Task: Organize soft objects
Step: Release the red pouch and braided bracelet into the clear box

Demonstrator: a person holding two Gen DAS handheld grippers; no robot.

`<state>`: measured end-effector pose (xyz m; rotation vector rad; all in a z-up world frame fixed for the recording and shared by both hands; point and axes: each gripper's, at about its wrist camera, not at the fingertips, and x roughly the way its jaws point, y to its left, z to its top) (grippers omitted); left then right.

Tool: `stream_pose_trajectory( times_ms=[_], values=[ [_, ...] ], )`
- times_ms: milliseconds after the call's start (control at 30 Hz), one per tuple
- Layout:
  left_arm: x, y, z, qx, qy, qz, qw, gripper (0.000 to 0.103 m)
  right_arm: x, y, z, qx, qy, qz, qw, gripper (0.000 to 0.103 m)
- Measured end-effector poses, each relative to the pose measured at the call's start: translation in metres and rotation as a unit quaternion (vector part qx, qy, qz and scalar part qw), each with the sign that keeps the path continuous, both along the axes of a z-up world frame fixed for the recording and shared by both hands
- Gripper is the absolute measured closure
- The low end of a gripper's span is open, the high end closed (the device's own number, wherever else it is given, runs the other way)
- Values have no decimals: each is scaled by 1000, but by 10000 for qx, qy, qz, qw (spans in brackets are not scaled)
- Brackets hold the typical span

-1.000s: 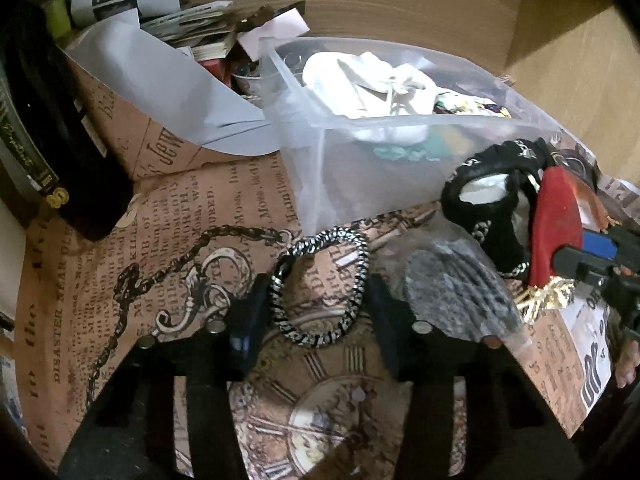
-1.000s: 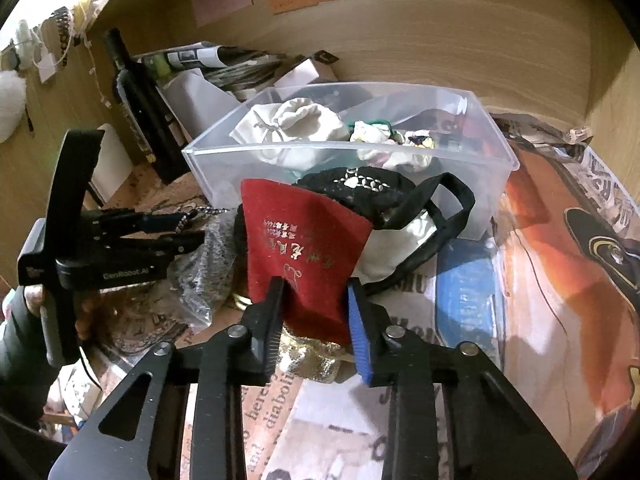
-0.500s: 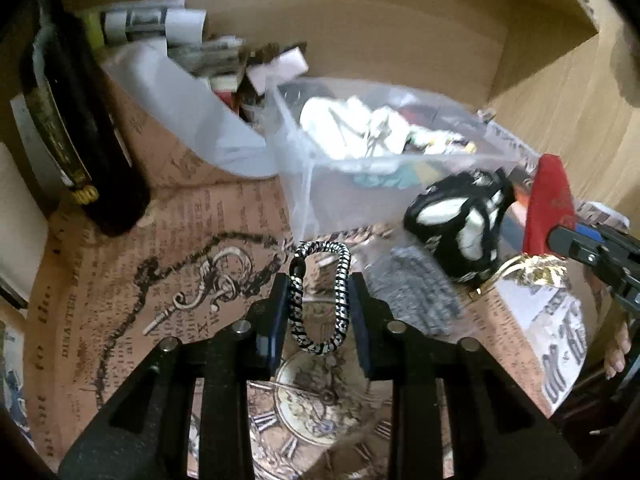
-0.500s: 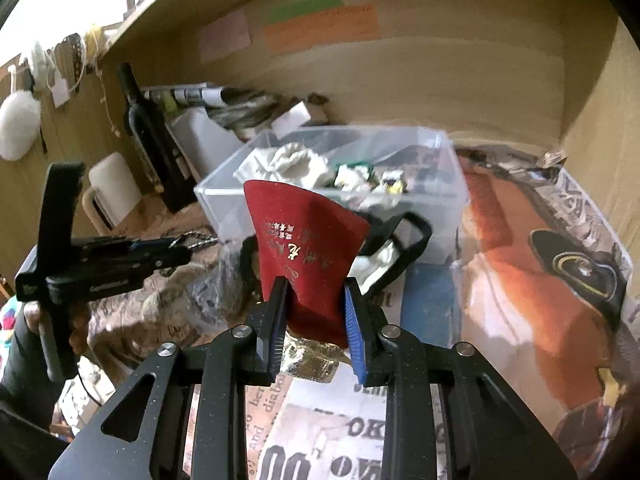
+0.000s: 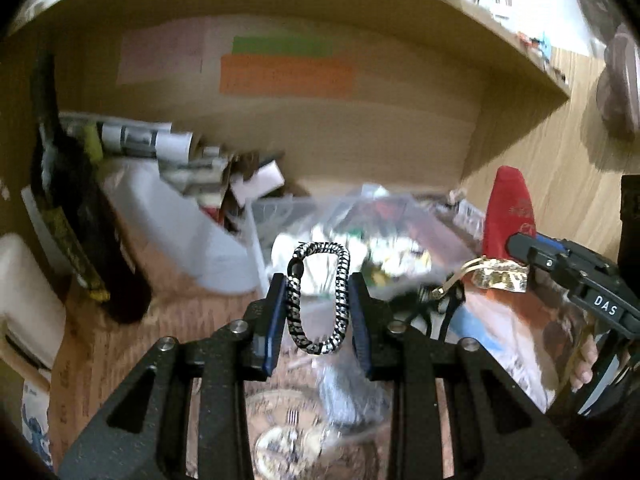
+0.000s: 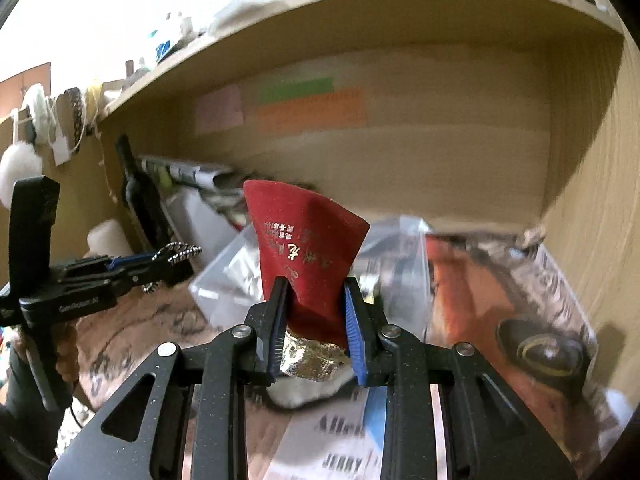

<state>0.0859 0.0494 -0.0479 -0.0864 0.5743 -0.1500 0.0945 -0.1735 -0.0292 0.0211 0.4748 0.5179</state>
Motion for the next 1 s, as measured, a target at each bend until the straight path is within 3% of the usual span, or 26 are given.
stream_pose_trajectory(
  times_ms=[300,700,1000],
  values=[
    [47,-7,5,8,-58,40,10000,74,44,15,4,-14,21,29,10000,78],
    [107,-5,-42,-23,759,40,9971,73,91,51,-41,-573,830,369,9942,78],
    [112,-11,-52,39,902,-26,9959,53,97,57,-52,-879,1062,420,9896,76]
  ],
)
